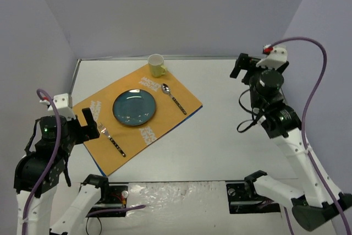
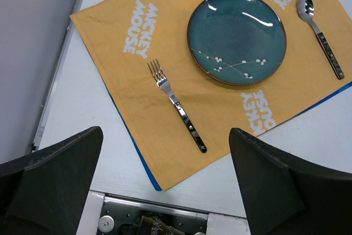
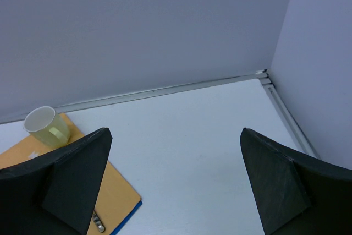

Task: Set the dinner table for one person

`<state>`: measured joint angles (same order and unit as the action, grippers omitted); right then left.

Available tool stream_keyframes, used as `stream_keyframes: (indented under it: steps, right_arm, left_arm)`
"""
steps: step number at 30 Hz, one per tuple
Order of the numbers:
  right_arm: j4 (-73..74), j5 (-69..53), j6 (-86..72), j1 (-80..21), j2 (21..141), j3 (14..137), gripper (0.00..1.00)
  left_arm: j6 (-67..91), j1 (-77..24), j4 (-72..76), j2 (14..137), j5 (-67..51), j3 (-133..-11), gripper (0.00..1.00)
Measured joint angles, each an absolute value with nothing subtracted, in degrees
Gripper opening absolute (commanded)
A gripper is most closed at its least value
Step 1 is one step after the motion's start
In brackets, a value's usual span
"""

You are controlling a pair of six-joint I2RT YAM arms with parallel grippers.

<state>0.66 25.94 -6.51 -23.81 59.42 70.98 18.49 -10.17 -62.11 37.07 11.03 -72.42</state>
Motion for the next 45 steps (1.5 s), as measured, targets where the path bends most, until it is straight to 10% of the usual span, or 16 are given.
stream_keyframes:
  steps: [15,45]
  right_arm:
    - [7.2,29.0,-3.4,-23.8,25.6,52.7,1.00]
    - [13.8,31.5,-5.1,-23.8,19.6,48.0,1.00]
  left_arm:
    - [19.0,-10.9,-70.8,26.7,12.5,-74.1,0.97]
    - [21.8,-10.9,-77.3,13.1,12.1,-67.8,0.97]
